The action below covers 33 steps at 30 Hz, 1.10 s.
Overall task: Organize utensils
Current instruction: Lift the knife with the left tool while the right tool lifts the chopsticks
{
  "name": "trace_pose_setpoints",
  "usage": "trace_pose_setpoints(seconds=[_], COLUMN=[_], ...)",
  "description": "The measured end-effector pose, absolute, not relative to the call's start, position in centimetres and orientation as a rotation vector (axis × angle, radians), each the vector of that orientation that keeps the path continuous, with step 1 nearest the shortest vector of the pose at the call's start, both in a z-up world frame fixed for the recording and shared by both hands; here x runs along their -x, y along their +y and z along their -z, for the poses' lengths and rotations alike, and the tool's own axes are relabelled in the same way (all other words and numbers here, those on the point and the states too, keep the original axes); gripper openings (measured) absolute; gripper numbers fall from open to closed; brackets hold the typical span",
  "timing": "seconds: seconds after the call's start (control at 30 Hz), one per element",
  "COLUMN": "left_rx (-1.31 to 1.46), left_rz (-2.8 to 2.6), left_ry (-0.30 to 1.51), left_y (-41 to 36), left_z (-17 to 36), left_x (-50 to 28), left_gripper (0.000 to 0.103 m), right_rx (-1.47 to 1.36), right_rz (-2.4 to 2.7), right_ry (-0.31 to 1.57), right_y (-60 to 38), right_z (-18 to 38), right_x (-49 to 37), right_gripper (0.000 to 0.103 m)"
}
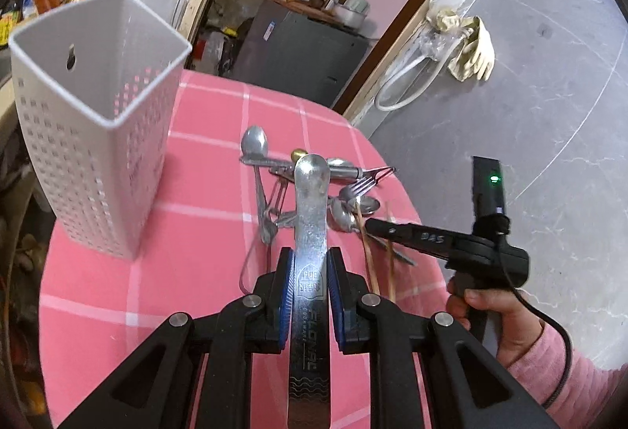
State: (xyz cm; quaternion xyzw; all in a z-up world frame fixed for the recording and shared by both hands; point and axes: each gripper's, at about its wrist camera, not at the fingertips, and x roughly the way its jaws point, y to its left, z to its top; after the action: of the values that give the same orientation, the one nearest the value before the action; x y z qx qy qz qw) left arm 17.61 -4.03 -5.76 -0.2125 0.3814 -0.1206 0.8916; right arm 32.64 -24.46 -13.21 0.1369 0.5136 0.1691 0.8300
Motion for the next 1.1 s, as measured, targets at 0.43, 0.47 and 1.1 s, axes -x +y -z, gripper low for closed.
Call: trace_pose_setpoints(seconds=[0.43,0.47,1.1], left_rx=[0.443,0.444,0.464], left_rz=[0.203,0.2,0.222], left_ry=[0.775,0.775,0.695], left_y=[-3.9,-3.8,-2.4], left_z=[5.7,5.6,2.1], left_x=[-17.2,-17.1,-15.8], left_gripper=[0.016,0.016,0.016], right_rx=[-0.12,-0.092,-0.405], right_rz=[-0.428,-0.416,-0.528], right_ry=[1.169,1.168,0.884], right_y=[-20.4,-20.2,-25.2], right_z=[14.7,14.6,4.2], right_x=[-33.4,-33.4,-27.8], right_gripper=[0.031,0.018,0.005])
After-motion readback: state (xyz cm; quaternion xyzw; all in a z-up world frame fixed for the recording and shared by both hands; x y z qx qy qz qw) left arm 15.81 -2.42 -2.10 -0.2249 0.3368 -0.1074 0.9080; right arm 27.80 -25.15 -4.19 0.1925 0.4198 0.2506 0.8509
